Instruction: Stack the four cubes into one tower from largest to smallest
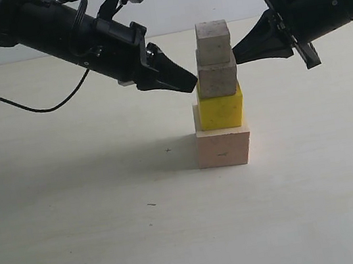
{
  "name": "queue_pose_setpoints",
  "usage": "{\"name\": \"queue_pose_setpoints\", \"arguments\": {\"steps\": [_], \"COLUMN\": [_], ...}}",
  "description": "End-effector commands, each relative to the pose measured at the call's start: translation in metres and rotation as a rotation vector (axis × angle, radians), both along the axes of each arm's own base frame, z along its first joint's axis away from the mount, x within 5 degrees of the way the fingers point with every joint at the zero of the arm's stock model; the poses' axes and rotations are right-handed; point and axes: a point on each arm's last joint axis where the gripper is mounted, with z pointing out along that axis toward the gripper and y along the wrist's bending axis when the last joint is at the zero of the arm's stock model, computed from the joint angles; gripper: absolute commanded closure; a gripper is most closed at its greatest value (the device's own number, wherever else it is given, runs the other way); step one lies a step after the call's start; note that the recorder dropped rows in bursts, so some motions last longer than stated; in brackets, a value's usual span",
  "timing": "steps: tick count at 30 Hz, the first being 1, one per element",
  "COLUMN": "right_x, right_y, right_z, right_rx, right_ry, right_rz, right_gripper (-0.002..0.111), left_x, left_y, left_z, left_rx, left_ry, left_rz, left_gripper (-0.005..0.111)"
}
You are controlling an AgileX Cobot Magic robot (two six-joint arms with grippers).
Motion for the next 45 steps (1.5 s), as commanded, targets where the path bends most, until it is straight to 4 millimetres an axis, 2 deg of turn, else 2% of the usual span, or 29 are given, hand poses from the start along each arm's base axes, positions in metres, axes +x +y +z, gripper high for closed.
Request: {"name": "queue_pose_setpoints", "arguments": {"steps": [1, 13, 21, 27, 33, 37, 40, 45], "right_x": [0.000, -0.001, -0.003, -0.017, -0.040, -0.049, -0.054, -0.055], "right_y": [0.001, -0.001, -0.009, -0.030, -0.032, -0.031, -0.030, -0.029], "right_z": [0.000, -0.001, -0.014, -0.028, -0.052, -0.060, -0.064, -0.066], "right_rx": [0.009, -0.009, -0.152, -0.204, -0.191, -0.169, -0.161, -0.151], "right_ry": [-0.019, -0.028, 0.009, 0.082, 0.199, 0.226, 0.245, 0.253], "right_rz": [0.007, 0.022, -0.021, -0.125, -0.147, -0.158, -0.161, -0.157], "right_gripper": [0.108, 0.108, 0.108, 0.108, 0.108, 0.108, 0.108, 0.108], "left_x": [-0.003, -0.002, 0.010, 0.018, 0.009, 0.002, -0.004, -0.014], "left_y": [-0.003, -0.001, 0.021, 0.039, 0.047, 0.050, 0.052, 0.055], "left_z": [0.003, 0.002, 0.005, 0.005, -0.015, -0.028, -0.031, -0.024], "left_rx": [-0.016, -0.015, -0.016, -0.017, 0.014, 0.033, 0.040, 0.023], "left_ry": [0.005, 0.006, 0.012, 0.049, 0.103, 0.136, 0.154, 0.159], "left_rz": [-0.008, -0.006, 0.035, 0.099, 0.103, 0.126, 0.129, 0.118], "left_gripper": [0.107, 0.107, 0.107, 0.107, 0.107, 0.107, 0.107, 0.107]}}
